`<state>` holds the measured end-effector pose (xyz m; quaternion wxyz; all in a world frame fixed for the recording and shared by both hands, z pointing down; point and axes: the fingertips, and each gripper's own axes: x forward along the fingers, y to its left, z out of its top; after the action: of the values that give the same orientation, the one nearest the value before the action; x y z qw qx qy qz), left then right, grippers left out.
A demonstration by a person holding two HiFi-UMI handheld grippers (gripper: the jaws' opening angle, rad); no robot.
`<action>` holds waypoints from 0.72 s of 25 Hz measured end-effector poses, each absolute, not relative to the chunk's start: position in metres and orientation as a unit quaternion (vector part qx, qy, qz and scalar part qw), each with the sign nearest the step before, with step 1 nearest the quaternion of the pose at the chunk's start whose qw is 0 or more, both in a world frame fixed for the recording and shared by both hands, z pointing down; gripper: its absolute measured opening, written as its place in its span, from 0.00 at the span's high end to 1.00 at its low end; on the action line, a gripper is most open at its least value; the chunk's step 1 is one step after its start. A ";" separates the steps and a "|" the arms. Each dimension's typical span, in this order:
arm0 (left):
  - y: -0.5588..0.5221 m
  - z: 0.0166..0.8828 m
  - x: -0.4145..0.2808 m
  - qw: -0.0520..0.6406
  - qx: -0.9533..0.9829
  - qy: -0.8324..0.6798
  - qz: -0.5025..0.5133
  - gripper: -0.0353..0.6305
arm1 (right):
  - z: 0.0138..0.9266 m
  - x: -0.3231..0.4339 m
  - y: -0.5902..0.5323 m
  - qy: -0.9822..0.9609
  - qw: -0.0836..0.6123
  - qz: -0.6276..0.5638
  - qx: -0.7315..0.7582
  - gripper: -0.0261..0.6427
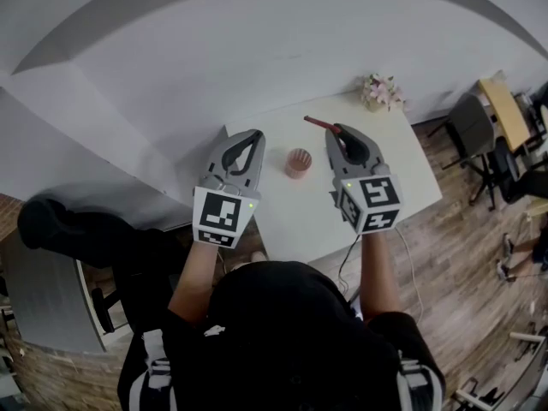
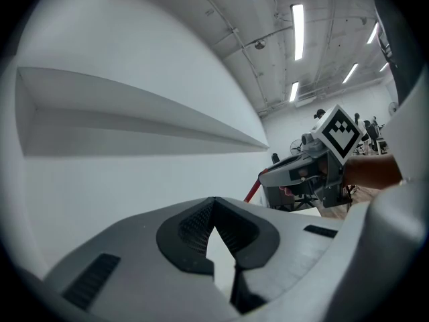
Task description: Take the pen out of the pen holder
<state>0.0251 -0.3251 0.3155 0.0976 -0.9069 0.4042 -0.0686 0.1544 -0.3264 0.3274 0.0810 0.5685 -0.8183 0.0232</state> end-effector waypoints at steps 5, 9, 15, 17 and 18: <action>-0.320 0.308 0.028 0.102 -0.908 0.402 -0.063 0.92 | 0.315 0.155 -0.322 -0.818 0.071 0.009 0.570 0.86; -0.316 0.305 0.028 0.105 -0.908 0.401 -0.062 0.92 | 0.309 0.155 -0.317 -0.819 0.068 0.001 0.570 0.86; -0.312 0.300 0.026 0.109 -0.908 0.401 -0.059 0.92 | 0.305 0.151 -0.311 -0.821 0.064 -0.003 0.567 0.86; -0.311 0.300 0.025 0.108 -0.908 0.401 -0.057 0.92 | 0.307 0.149 -0.310 -0.822 0.067 -0.003 0.566 0.86; -0.311 0.301 0.025 0.108 -0.908 0.401 -0.056 0.92 | 0.309 0.149 -0.310 -0.822 0.070 -0.004 0.565 0.86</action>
<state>0.0246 -0.3107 0.3007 0.1077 -0.9080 0.4010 -0.0565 0.1488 -0.3105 0.3086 0.0697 0.5654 -0.8219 -0.0042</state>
